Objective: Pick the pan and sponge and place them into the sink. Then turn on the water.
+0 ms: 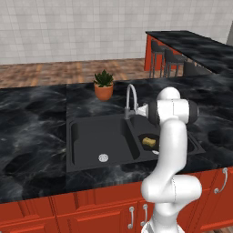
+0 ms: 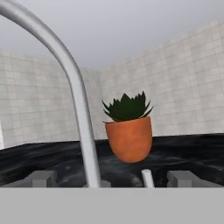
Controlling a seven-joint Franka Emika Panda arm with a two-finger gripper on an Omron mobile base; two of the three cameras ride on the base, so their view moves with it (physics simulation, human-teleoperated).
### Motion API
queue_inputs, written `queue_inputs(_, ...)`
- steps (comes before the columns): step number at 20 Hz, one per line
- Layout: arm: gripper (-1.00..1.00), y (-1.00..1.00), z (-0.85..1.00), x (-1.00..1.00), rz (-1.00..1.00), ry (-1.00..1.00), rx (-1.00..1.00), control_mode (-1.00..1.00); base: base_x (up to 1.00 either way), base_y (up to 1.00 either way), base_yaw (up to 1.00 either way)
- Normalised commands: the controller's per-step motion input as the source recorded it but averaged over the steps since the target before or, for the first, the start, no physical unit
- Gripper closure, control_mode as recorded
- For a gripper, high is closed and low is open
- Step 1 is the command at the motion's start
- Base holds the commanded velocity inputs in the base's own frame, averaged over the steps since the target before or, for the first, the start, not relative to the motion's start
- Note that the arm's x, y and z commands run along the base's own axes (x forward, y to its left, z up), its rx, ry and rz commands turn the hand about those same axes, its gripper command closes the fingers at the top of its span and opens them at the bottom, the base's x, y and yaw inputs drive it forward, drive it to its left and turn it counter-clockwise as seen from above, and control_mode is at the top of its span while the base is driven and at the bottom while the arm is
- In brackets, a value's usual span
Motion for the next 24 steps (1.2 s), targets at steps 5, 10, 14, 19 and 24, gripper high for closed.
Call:
queue_inputs(5, -1.0, 0.0, -0.08, 0.23, -0.02, 0.0, 0.0, -1.0, 0.0, 0.0, 0.0)
queue_inputs(10, -1.0, 0.0, -0.12, 0.25, -0.02, 0.01, 0.0, -1.0, 0.0, 0.0, 0.0)
queue_inputs(14, -1.0, 0.0, -0.12, 0.26, -0.02, 0.01, 0.0, -1.0, 0.0, 0.0, 0.0)
queue_inputs(19, -1.0, 0.0, -0.13, 0.26, -0.02, 0.02, 0.0, -1.0, 0.0, 0.0, 0.0)
queue_inputs(24, -1.0, -0.05, -0.11, 0.26, -0.02, 0.02, 0.0, -1.0, 0.0, 0.0, 0.0)
